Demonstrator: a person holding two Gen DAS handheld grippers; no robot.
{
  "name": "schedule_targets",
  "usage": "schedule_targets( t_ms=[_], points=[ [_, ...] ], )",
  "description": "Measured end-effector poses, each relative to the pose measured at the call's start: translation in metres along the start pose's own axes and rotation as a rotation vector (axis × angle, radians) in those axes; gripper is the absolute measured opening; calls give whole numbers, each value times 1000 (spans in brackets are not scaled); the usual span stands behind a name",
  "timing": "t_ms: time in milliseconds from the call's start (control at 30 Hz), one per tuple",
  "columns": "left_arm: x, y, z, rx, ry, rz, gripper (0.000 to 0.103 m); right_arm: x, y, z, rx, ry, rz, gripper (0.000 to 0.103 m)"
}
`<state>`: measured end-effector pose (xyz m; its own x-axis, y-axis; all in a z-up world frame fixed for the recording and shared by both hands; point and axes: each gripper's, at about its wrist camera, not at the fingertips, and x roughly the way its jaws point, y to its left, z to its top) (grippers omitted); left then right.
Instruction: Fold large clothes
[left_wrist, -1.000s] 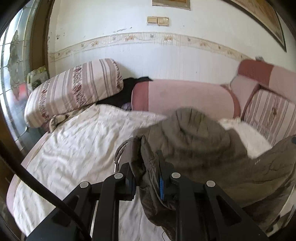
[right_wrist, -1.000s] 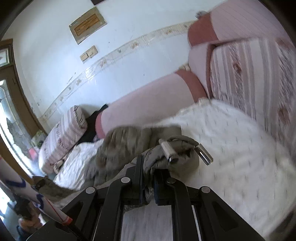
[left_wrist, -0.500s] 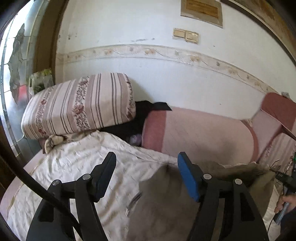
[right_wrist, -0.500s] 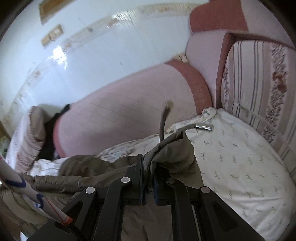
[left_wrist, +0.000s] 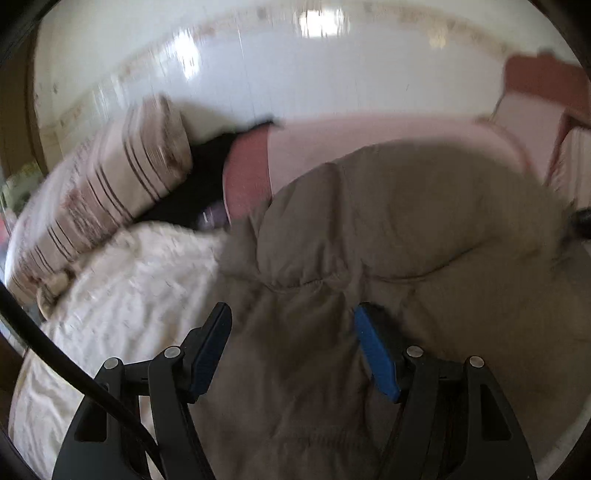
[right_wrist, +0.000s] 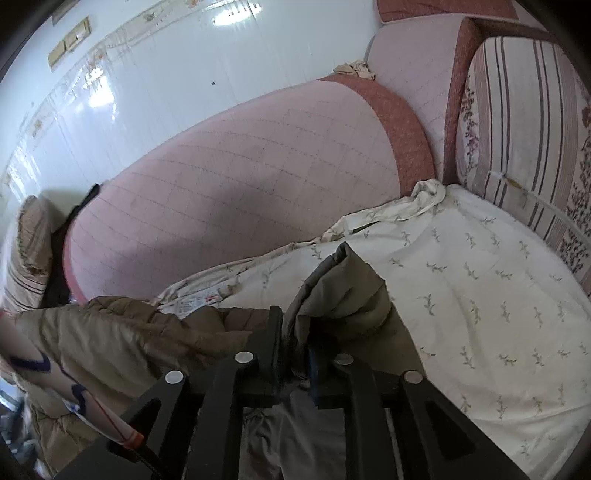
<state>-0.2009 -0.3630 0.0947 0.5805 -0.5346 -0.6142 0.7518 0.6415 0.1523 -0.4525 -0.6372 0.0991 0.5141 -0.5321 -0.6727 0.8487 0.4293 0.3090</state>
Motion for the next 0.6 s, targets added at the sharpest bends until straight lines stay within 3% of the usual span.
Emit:
schedule_targets(
  t_ms=[100, 267, 333, 467, 600],
  points=[
    [47, -2, -8, -25, 96, 10, 69, -20, -1, -6, 1, -49, 60, 32],
    [68, -9, -6, -10, 124, 61, 69, -72, 12, -24, -110, -162, 93, 34],
    [74, -14, -6, 6, 123, 79, 69, -78, 28, -39, -200, -153, 104, 34],
    [80, -14, -4, 5, 135, 83, 70, -45, 61, -72, -378, -82, 23, 34],
    [80, -10, -6, -15, 119, 75, 70, 11, 53, -93, -408, -26, -31, 35]
  ],
)
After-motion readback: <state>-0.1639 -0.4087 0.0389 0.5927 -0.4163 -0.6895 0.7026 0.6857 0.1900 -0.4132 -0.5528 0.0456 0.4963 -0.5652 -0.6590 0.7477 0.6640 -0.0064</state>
